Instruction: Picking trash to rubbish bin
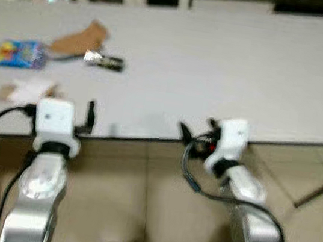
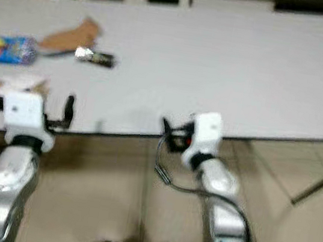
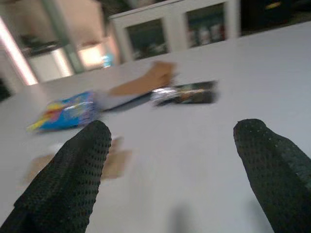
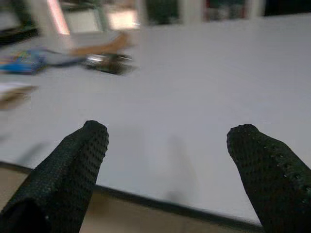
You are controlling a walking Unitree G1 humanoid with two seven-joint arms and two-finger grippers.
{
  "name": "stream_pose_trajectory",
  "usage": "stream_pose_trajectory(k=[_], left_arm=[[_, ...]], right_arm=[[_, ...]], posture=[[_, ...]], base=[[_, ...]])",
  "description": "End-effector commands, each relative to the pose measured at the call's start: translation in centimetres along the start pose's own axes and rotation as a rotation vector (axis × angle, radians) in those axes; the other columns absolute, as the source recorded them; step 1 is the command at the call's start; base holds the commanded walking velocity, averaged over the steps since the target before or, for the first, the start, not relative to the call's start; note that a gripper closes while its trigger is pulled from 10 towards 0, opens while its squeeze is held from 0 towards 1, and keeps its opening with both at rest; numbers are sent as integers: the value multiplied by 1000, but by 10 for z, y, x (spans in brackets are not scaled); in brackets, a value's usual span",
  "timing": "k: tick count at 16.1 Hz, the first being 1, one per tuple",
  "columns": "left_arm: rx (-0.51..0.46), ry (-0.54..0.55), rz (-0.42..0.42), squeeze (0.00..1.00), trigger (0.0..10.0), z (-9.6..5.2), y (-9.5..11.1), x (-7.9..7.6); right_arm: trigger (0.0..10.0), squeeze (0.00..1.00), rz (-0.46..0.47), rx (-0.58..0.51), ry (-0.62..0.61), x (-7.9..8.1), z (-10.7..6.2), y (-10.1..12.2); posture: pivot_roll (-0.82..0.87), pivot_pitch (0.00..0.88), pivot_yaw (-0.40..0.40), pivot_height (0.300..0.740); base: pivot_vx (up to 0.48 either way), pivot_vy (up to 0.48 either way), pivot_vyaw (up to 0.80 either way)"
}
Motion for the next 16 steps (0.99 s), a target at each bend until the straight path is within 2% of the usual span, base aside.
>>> stream_pose_trajectory(k=[1,5,11,16], left_arm=[[3,-9,-11,0,10000,-2,1,-1],[16,-3,-20,0,10000,-1,-2,-1],[30,10,-41,0,10000,1,-4,1],[54,1,-90,0,10000,0,-9,0]], right_arm=[[10000,0,-4,-10,-5,-2,-1,4],[10000,0,-6,-12,-7,-4,0,5],[10000,0,-5,-14,0,-3,1,6],[10000,0,12,-16,-3,-4,1,7]], posture=[[-44,139,56,740],[-44,139,56,740],[-45,140,51,740],[-47,140,49,740]], base=[[0,0,800],[0,0,800],[0,0,533],[0,0,0]])
Point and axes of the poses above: a point about 5 cm out from each wrist's last joint towards the gripper, its own z axis pointing out of the wrist towards the gripper, its own y axis along the axis of the wrist's last joint, x = y × z, the point moved 4 cm from there along z, pointing out of the wrist towards the gripper, and after that the axes turned 7 degrees about -z, right-handed, at the moved point
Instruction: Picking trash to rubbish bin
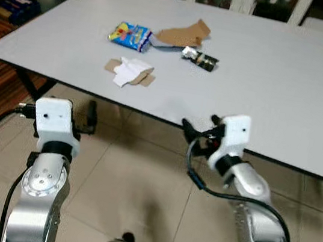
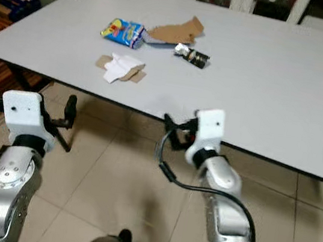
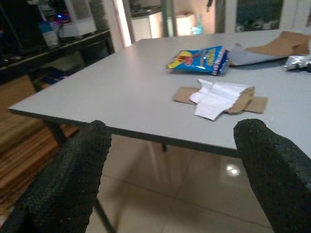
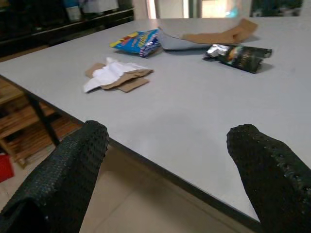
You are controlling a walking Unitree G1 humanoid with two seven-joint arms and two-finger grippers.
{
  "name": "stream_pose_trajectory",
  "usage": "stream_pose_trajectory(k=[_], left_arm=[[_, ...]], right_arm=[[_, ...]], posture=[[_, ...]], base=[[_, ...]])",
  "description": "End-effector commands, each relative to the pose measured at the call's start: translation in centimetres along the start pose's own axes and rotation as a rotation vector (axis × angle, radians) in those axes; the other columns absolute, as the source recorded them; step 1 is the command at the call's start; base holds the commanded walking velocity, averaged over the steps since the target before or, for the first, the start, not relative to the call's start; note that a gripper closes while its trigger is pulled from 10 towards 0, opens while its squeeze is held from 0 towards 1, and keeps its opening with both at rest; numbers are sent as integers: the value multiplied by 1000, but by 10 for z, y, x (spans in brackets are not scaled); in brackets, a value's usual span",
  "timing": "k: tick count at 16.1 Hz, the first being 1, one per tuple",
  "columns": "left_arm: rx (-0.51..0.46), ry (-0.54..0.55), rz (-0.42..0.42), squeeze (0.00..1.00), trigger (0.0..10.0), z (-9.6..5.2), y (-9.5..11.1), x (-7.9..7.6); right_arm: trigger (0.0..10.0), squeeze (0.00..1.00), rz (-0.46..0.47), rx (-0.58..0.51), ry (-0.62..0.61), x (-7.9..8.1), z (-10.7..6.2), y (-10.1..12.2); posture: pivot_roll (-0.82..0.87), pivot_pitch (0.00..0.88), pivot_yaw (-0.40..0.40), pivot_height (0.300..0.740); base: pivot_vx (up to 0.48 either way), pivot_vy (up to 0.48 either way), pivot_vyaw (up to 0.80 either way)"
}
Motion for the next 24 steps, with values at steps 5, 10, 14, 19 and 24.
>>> stream_pose_trajectory(k=[5,10,14,19,24], left_arm=[[36,4,-36,0,10000,1,-5,4],[36,16,-58,0,10000,1,-3,6],[47,34,-62,0,10000,2,-5,9],[58,45,-61,0,10000,3,-6,11],[63,42,-84,0,10000,3,-7,10]], right_arm=[[10000,0,21,-4,4,2,1,2],[10000,0,18,-4,7,2,1,3],[10000,0,14,-5,7,2,1,4],[10000,0,12,-5,8,2,1,4],[10000,0,11,-1,7,1,1,3]], posture=[[-51,143,46,740],[-51,143,44,740],[-51,143,42,740],[-52,143,43,740],[-53,142,44,740]], base=[[0,0,0],[0,196,0],[0,393,0],[100,422,0],[105,143,0]])
Point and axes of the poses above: a point about 5 cm out from each wrist's last joint towards the gripper, its own z axis pointing out of the wrist towards the gripper, its own y axis along the axis of the wrist's last joint, x = y × z, the point moved 4 cm from there along z, pointing out of the wrist towards the gripper, and after that the axes turned 7 degrees about -z, right-handed, at the moved point
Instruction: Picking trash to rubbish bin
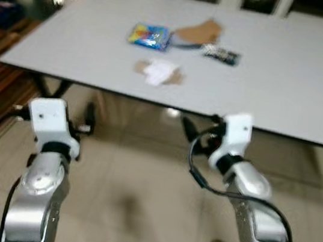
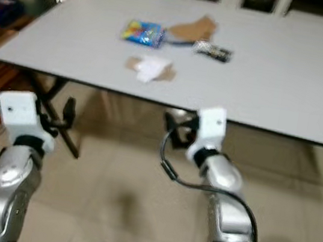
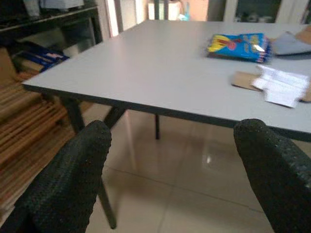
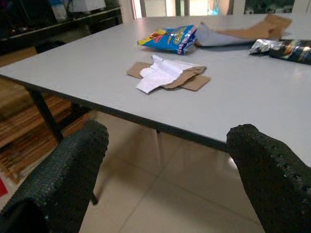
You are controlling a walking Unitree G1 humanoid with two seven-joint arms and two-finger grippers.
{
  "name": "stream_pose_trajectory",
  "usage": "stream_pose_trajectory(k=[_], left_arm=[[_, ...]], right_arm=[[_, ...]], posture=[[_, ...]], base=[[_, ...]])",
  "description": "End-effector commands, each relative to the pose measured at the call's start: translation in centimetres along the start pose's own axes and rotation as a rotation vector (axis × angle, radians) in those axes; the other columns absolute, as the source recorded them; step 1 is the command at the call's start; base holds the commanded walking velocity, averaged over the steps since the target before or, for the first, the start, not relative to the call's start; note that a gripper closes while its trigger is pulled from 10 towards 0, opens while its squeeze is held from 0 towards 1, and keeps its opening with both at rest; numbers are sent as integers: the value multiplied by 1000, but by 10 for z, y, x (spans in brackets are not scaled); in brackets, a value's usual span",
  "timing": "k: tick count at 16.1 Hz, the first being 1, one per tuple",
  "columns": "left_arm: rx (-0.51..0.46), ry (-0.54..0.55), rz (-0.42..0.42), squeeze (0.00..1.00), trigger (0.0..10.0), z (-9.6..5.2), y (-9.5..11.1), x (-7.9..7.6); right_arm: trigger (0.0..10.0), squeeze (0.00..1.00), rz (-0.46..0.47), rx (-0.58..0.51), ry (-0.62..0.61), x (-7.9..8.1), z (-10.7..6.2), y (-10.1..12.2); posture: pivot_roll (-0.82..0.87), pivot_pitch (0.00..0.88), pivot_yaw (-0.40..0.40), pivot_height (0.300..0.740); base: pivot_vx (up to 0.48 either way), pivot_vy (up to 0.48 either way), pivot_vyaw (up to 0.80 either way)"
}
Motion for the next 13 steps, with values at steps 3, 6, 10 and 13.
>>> stream_pose_trajectory(k=[3,6,10,13], left_arm=[[-1,13,7,0,10000,2,2,5],[13,14,8,0,10000,3,0,7],[17,12,-18,0,10000,3,-2,5],[15,6,-23,0,10000,4,-1,3]], right_arm=[[10000,0,4,-6,10,5,1,2],[10000,0,8,-11,8,5,1,3],[10000,0,16,-8,2,5,1,2],[10000,0,15,-6,3,4,1,2]], posture=[[-53,141,47,740],[-53,139,49,740],[-55,138,50,740],[-55,138,50,740]], base=[[0,0,0],[436,0,0],[120,0,-600],[0,0,-800]])
Point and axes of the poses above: a point about 5 cm out from each wrist's last joint towards the gripper, its own z axis pointing out of the wrist towards the gripper, its own y axis along the axis of the wrist's last joint, x = y × z, the point moved 4 cm from there along z, pointing out of the wrist towards the gripper, and after that the axes turned 7 degrees about -z, right-handed, at the moved point
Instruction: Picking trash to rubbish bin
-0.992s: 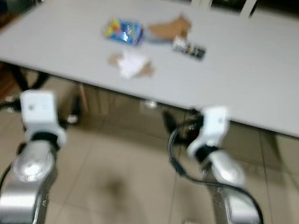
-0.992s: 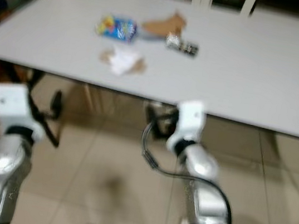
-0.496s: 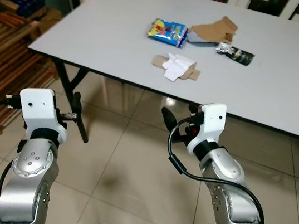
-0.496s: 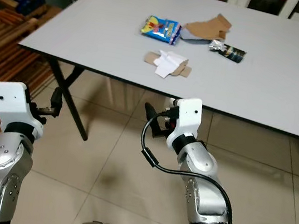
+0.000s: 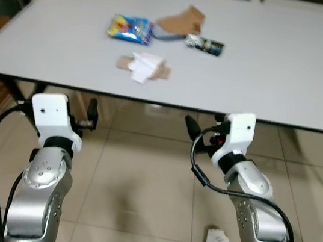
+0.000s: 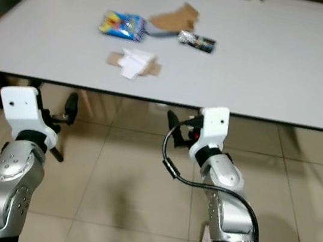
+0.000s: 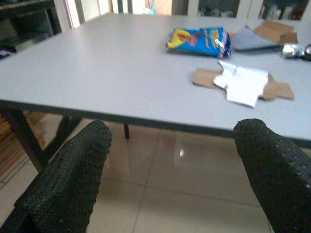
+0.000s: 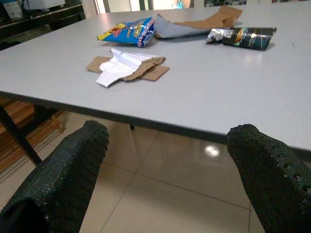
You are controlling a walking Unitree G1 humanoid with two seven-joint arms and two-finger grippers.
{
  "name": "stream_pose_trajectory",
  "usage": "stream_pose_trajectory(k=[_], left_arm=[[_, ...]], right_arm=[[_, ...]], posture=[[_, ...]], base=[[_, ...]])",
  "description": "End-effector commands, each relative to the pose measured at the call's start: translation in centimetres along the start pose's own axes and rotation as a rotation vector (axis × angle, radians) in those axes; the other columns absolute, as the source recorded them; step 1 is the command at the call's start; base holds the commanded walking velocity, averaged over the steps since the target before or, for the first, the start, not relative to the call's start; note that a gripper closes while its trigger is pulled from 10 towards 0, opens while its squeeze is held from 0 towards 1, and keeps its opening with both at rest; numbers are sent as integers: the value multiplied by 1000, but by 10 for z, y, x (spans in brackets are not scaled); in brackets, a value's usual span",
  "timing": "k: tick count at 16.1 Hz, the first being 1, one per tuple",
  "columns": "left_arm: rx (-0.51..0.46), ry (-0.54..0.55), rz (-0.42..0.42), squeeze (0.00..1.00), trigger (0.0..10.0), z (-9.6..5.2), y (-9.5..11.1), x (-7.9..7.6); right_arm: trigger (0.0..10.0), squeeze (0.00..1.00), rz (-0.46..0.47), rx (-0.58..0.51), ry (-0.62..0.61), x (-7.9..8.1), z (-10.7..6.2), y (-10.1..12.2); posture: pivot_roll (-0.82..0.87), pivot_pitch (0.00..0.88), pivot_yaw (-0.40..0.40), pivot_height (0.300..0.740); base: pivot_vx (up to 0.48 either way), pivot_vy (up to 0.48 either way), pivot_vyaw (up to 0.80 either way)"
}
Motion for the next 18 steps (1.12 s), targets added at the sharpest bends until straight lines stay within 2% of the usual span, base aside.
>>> stream_pose_trajectory(k=[1,3,13,18], left_arm=[[20,25,5,0,10000,-2,-4,8],[18,19,4,0,10000,-2,-3,9],[22,18,-2,0,10000,-2,-3,9],[30,22,5,0,10000,-2,-5,8]], right_arm=[[10000,0,8,-1,18,6,0,-1],[10000,0,10,-2,18,7,0,-1],[10000,0,6,-3,24,8,-2,0],[10000,0,5,-2,25,8,-3,-1]], posture=[[-55,138,50,740],[-55,140,51,740],[-58,146,51,740],[-60,148,51,740]], base=[[0,0,0],[126,0,0],[446,0,0],[401,263,0]])
Point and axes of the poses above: a point about 5 cm out from each wrist's last joint towards the gripper, its own z axis pointing out of the wrist towards the gripper, its own y axis along the axis of the wrist's last joint, x = y × z, the point moved 4 cm from there along z, pointing out of the wrist towards the gripper, and after that the axes turned 7 degrees about -z, right-handed, at the moved point
